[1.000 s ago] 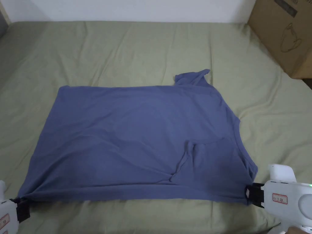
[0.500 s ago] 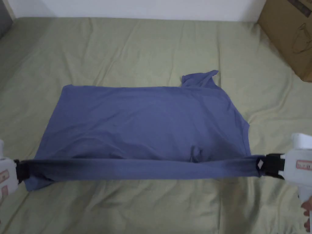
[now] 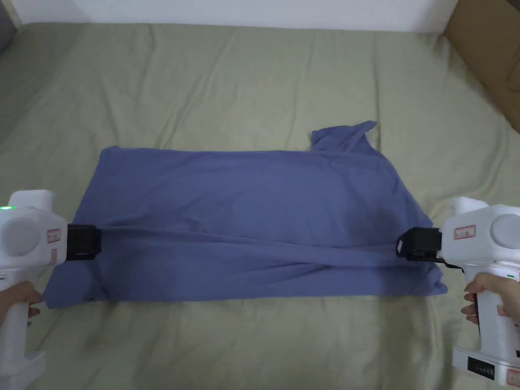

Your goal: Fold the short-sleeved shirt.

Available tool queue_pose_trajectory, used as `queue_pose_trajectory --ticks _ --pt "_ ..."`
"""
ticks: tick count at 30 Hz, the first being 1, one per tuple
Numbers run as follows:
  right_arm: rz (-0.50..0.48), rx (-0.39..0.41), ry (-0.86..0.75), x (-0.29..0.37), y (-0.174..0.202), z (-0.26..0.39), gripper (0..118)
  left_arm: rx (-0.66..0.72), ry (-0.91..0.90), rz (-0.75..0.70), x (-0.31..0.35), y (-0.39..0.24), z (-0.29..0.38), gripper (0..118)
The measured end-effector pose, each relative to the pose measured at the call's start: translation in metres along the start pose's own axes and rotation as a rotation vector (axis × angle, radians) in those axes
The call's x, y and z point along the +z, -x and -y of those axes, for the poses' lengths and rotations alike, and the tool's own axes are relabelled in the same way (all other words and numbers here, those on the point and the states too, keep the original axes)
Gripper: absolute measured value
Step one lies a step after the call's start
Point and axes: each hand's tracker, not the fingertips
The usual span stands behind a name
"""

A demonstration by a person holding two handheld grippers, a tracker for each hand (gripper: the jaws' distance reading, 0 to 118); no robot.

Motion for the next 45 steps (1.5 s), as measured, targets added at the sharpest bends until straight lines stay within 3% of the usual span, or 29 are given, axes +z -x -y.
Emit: queue_pose_trajectory --ticks 3,4,5,6,7,8,11,15,16,18,19,21,24,25,28,29,30,31,33,34,35,36,39,41,42,44,45 --pt "-0.019 -0.002 -0.031 0.023 -0.010 0.006 86 0.046 0.001 0.018 0.022 0.014 0.014 105" --pt "-0.039 -0.019 -0.073 0.034 -0.012 0.011 85 0.064 -0.018 0.035 0.033 0.020 0.022 96" --pt "-0.053 -0.033 -0.101 0.047 -0.015 0.018 81 0.078 -0.039 0.051 0.045 0.026 0.033 80" --pt "-0.061 -0.048 -0.131 0.057 -0.017 0.026 69 0.085 -0.050 0.055 0.056 0.026 0.041 56" --pt "-0.058 -0.064 -0.158 0.069 -0.017 0.039 40 0.093 -0.055 0.056 0.066 0.028 0.054 19" --pt "-0.043 -0.082 -0.172 0.076 -0.018 0.049 17 0.098 -0.055 0.060 0.071 0.030 0.065 4" --pt "-0.053 -0.120 -0.158 0.082 -0.020 0.080 1 0.119 -0.056 0.079 0.085 0.027 0.095 0" --pt "-0.054 -0.125 -0.122 0.071 -0.014 0.098 1 0.126 -0.043 0.070 0.072 0.022 0.091 1" --pt "-0.053 -0.127 -0.109 0.070 -0.013 0.100 1 0.135 -0.044 0.072 0.068 0.024 0.086 23" --pt "-0.069 -0.135 -0.102 0.069 -0.011 0.104 1 0.171 -0.033 0.091 0.055 0.023 0.073 95" --pt "-0.075 -0.141 -0.098 0.067 -0.010 0.105 1 0.192 -0.004 0.098 0.045 0.023 0.068 115" --pt "-0.078 -0.139 -0.088 0.065 -0.008 0.109 1 0.204 0.003 0.119 0.028 0.022 0.064 106" --pt "-0.075 -0.137 -0.066 0.054 -0.016 0.111 1 0.187 0.100 0.071 -0.001 0.018 0.063 70" --pt "-0.075 -0.139 -0.062 0.052 -0.017 0.113 1 0.178 0.120 0.086 -0.011 0.014 0.067 69" --pt "-0.069 -0.155 -0.045 0.043 -0.020 0.116 1 0.081 0.061 0.024 -0.001 0.000 0.067 46" --pt "-0.059 -0.167 -0.039 0.039 -0.020 0.115 1 0.067 0.045 0.022 0.003 -0.002 0.064 46" --pt "-0.057 -0.171 -0.033 0.034 -0.021 0.112 1 0.076 0.034 0.012 0.006 -0.002 0.062 29" --pt "-0.061 -0.176 -0.034 0.031 -0.021 0.109 5 0.083 0.036 0.022 0.007 -0.002 0.059 4" --pt "-0.060 -0.178 -0.042 0.026 -0.021 0.098 29 0.074 0.061 0.026 0.007 -0.003 0.055 4" --pt "-0.060 -0.170 -0.062 0.022 -0.022 0.091 55 0.066 0.059 0.026 0.009 -0.003 0.055 4" --pt "-0.058 -0.153 -0.079 0.020 -0.020 0.085 67 0.061 0.057 0.026 0.010 -0.003 0.056 4" --pt "-0.046 -0.132 -0.088 0.014 -0.020 0.078 70 0.056 0.054 0.026 0.012 -0.003 0.057 4" --pt "0.009 -0.078 -0.004 -0.017 -0.019 0.055 70 0.055 0.051 0.032 0.013 0.000 0.056 4" --pt "-0.008 -0.052 0.030 -0.031 -0.017 0.048 65 0.062 0.057 0.042 0.014 0.001 0.053 4" --pt "0.014 -0.039 0.025 -0.029 -0.015 0.047 56 0.065 0.058 0.045 0.015 0.003 0.053 4" --pt "0.016 0.061 0.000 -0.019 -0.004 0.047 10 0.054 0.057 0.053 0.018 0.002 0.051 4" --pt "-0.017 0.092 0.011 -0.017 -0.001 0.045 7 0.043 0.055 0.058 0.020 0.001 0.050 4"
